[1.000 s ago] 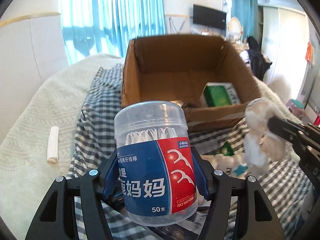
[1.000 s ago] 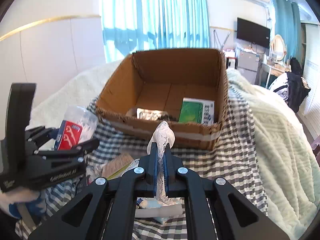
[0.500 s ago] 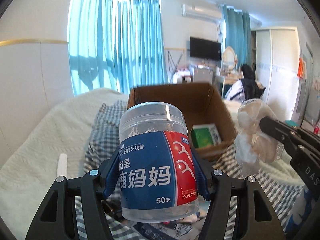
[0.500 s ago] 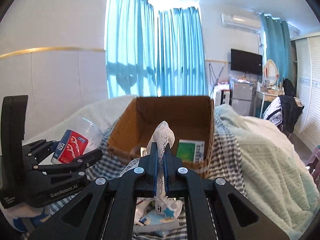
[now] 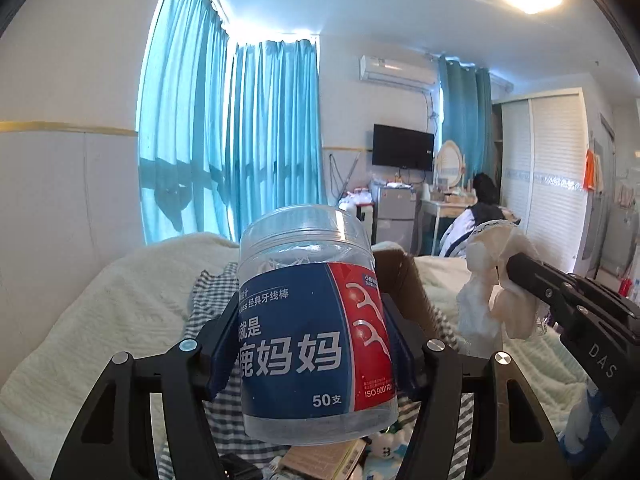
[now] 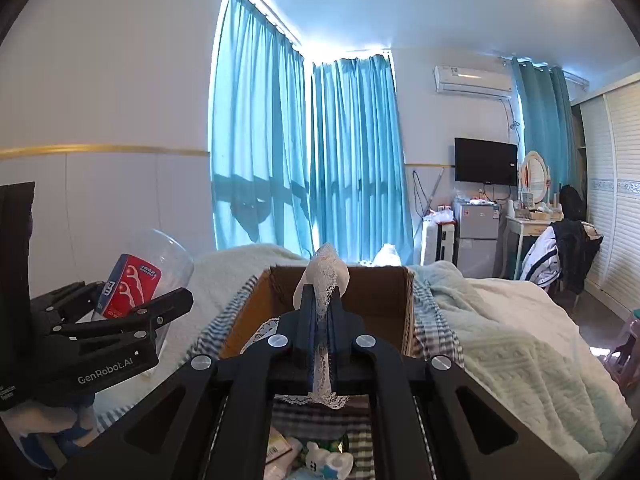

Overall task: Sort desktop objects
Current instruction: 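Lift the floss-pick jar and white cloth item up over the cardboard box with both tools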

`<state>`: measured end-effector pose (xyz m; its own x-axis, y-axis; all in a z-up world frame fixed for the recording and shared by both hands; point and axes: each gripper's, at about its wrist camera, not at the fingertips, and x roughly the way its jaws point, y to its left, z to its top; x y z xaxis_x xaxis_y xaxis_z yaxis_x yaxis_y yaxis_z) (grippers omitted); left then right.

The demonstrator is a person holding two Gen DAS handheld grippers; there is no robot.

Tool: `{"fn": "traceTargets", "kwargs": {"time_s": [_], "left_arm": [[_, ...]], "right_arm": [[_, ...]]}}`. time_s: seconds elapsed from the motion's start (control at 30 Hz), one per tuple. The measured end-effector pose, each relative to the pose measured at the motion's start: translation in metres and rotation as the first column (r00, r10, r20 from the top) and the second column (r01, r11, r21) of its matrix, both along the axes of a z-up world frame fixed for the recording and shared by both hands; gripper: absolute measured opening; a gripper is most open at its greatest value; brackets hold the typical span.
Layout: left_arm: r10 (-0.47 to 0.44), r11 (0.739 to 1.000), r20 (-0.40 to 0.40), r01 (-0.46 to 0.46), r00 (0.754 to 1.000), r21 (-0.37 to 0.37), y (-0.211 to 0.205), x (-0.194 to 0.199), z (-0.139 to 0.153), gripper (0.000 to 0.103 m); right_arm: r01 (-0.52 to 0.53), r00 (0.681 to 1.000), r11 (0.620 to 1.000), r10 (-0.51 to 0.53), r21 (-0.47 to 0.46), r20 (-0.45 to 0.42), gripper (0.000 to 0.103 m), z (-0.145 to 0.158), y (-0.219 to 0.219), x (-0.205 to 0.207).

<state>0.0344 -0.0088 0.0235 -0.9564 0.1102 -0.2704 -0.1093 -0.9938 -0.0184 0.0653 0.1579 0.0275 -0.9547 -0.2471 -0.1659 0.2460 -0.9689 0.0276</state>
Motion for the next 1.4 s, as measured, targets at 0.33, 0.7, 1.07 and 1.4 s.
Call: {"fn": "traceTargets", "kwargs": {"time_s": [0.33, 0.7, 1.07, 1.4], "left_arm": [[-0.024, 1.0, -0.086, 0.023, 0.996, -0.013, 0.004, -0.026, 0.04, 0.065], [-0.032, 0.999, -0.105, 0.031, 0.994, -0.016, 0.008, -0.07, 0.042, 0.065], [0.009, 1.0, -0.03, -0.009, 1.0, -0.005, -0.003, -0.133, -0.007, 0.065], [-0.01, 1.0, 0.061, 0.01, 0.998, 0.006, -0.001, -0.185, -0.064, 0.065]], "right_arm": [[-0.001, 0.998, 1.0, -0.001, -0.026, -0.06, 0.004, 0.039, 0.008, -0.016], [-0.007, 0.997, 0.998, 0.003, -0.058, -0.074, 0.004, 0.054, 0.013, -0.071], [-0.004, 1.0, 0.999, 0.003, -0.047, -0.013, 0.004, 0.02, 0.006, -0.129], [0.0, 0.996, 1.0, 0.001, -0.021, 0.087, 0.004, -0.034, 0.002, -0.183]]}}
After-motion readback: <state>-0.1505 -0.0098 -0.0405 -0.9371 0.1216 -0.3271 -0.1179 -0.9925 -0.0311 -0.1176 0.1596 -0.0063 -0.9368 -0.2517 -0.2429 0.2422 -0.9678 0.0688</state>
